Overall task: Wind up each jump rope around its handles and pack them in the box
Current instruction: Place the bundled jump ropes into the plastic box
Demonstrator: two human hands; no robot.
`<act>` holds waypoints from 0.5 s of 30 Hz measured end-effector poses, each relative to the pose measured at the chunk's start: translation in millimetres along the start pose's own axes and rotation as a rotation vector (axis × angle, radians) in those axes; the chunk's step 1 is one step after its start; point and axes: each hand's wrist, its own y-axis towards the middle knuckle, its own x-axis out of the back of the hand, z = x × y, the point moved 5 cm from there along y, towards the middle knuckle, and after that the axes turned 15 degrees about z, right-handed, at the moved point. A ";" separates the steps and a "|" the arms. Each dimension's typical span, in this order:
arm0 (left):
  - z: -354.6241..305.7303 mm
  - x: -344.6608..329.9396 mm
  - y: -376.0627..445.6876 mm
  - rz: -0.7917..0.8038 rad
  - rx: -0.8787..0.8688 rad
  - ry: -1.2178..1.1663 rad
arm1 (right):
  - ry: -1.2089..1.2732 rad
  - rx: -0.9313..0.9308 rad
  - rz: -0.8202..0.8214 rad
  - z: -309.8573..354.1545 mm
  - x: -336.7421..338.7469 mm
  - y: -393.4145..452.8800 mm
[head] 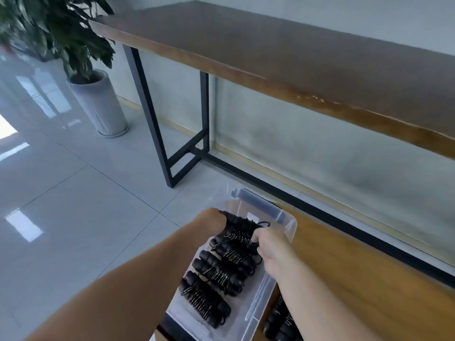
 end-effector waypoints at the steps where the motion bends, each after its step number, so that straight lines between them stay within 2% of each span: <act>1: 0.1 -2.4 6.7 0.027 0.000 0.052 | 0.013 -0.001 -0.004 1.5 -2.9 6.0; 4: -5.6 -10.1 21.9 0.088 -0.011 0.166 | 0.058 -0.049 -0.045 0.3 -4.9 22.2; 7: -3.6 -19.5 45.6 0.150 -0.003 0.183 | 0.091 -0.085 -0.075 -1.3 -1.5 36.0; 15: 0.4 -36.1 65.5 0.150 -0.028 0.397 | 0.045 -0.186 -0.166 -9.9 -1.2 53.9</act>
